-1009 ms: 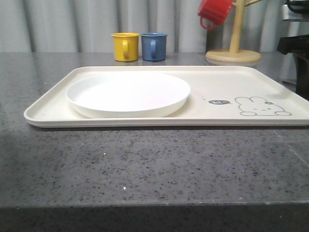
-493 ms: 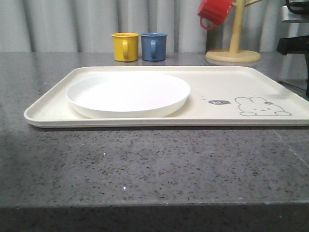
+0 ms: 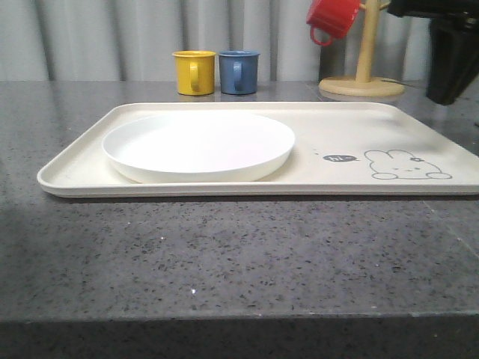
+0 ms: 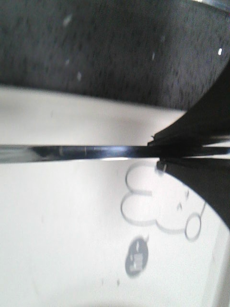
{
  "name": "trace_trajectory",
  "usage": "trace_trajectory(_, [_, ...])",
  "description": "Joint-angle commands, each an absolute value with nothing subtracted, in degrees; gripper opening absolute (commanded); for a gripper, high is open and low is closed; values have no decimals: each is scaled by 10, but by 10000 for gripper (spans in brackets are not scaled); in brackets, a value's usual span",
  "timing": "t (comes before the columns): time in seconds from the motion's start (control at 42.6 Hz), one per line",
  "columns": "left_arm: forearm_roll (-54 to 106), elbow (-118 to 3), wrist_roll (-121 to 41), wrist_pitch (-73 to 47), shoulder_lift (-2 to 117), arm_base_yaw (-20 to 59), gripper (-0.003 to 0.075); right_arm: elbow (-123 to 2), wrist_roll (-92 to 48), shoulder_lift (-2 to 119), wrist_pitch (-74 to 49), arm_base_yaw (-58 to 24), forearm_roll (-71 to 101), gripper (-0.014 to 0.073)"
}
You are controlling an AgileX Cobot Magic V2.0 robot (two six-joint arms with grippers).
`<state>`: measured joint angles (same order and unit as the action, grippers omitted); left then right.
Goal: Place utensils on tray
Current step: 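Carry the fork with the right gripper onto the tray beside the plate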
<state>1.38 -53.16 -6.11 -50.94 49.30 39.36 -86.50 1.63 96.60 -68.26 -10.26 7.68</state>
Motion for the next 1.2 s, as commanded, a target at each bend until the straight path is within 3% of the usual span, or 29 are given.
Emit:
trace_trajectory(0.0, [21, -547, -55, -472, 491, 397, 480, -888, 46, 944, -670, -142, 89, 5])
trace_trajectory(0.352, [21, -547, -55, -472, 491, 397, 480, -890, 229, 996, -570, -212, 89, 5])
trace_trajectory(0.845, [21, -547, -55, -472, 491, 397, 480, -890, 231, 1029, -569, -218, 88, 15])
trace_trajectory(0.938, [21, -547, -55, -472, 491, 397, 480, -890, 231, 1027, -570, -218, 88, 95])
trace_trajectory(1.103, [21, -547, -55, -472, 491, 397, 480, -890, 229, 1012, -569, -218, 83, 363])
trace_trajectory(1.173, [21, -547, -55, -472, 491, 397, 480, -890, 222, 997, -570, -218, 70, 407])
